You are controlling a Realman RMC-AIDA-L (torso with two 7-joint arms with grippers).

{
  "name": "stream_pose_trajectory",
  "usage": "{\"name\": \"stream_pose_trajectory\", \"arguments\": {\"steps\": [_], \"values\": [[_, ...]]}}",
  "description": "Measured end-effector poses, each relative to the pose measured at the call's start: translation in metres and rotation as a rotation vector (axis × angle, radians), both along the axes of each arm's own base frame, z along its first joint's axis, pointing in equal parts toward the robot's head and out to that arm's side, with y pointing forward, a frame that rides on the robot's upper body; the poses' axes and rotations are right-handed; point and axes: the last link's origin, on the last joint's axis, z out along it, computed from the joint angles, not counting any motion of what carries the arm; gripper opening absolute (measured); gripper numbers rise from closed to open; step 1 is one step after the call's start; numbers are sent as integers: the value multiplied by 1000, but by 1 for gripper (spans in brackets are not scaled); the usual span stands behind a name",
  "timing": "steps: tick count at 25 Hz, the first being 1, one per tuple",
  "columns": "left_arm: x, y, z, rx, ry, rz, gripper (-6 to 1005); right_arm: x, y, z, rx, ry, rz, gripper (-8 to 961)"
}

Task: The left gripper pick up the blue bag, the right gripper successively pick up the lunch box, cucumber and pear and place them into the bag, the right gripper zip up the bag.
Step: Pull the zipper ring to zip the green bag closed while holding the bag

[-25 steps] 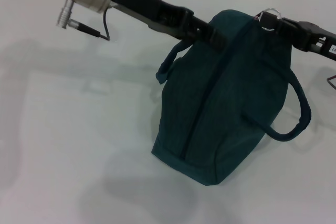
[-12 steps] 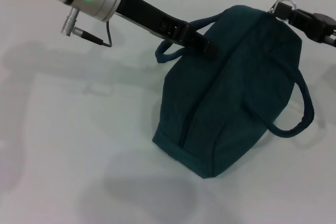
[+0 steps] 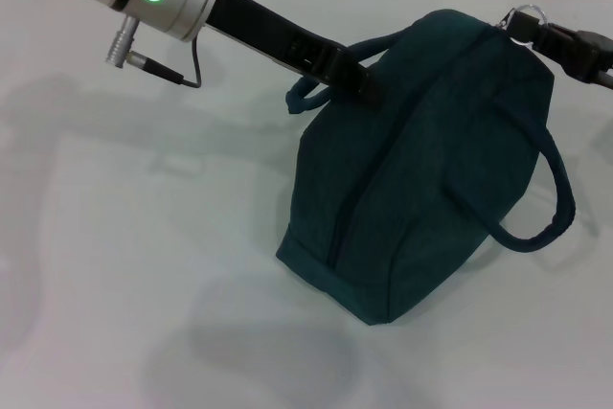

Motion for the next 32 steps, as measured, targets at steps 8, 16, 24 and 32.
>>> {"name": "stream_pose_trajectory", "arguments": {"steps": [8, 16, 24, 32], "values": [[-1, -1, 1, -4, -6, 3, 54, -2, -1, 0, -13, 3, 12, 5], [-3, -9, 2, -51, -24, -13, 56, 4, 0, 7, 12, 9, -13, 5], [-4, -16, 4, -91, -27, -26, 58, 11, 0, 9, 25, -8, -41, 5], [-8, -22, 6, -130, -26, -25, 60, 21, 1, 7, 42, -41, -80, 5]]}}
